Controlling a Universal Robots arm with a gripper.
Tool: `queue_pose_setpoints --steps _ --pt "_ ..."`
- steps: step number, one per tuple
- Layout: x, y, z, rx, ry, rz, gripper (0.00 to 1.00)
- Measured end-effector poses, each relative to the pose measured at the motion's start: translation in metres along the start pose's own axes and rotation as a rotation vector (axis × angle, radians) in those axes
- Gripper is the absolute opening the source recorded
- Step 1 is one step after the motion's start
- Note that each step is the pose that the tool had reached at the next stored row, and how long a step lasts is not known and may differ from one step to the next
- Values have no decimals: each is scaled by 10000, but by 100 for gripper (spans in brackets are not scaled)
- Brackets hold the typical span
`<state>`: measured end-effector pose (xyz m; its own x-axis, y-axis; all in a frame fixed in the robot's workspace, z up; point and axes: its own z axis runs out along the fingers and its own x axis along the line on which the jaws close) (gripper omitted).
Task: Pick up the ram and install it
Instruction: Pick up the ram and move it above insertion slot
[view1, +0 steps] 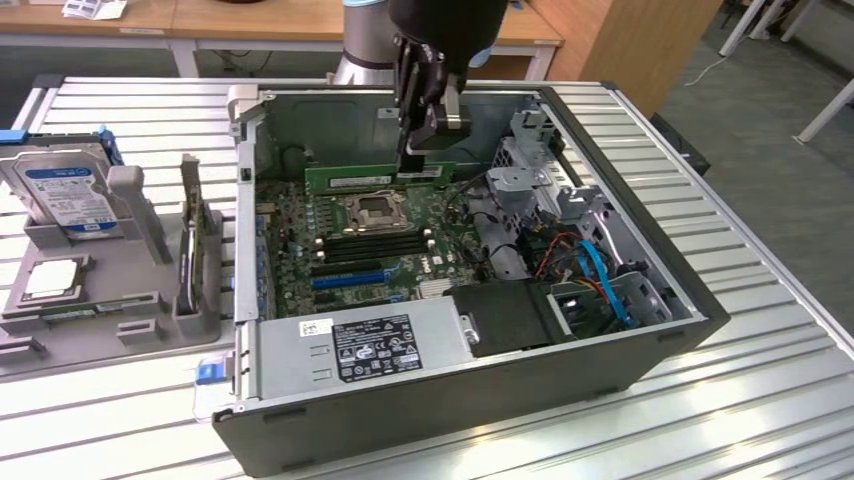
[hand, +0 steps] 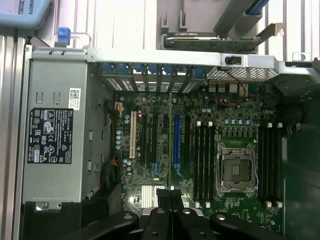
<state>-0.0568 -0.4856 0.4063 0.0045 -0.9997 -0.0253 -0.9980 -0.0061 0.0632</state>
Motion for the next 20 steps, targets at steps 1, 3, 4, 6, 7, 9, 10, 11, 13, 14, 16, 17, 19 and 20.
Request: queue_pose_setpoints --steps 1,3,4,6,7,9,10,11,13,14,16,17,19,20 --pt "-1 0 0 0 -1 0 11" --pt "-13 0 1 0 -1 0 11" --pt "-22 0 1 0 0 1 11" --pt "-43 0 3 0 0 0 11" --pt "-55 0 3 0 0 0 11" --pt "-79 -1 5 0 0 1 11" --pt "-91 0 6 0 0 0 11" --pt "-103 -1 6 0 0 1 11" --pt "-130 -1 9 0 -1 0 11" --pt "-143 -1 9 0 0 0 11" --pt "-171 -1 12 0 -1 0 11" --pt "-187 -2 12 0 0 0 11" --pt "-221 -2 14 0 1 0 11" --pt "-239 -2 15 0 0 0 11"
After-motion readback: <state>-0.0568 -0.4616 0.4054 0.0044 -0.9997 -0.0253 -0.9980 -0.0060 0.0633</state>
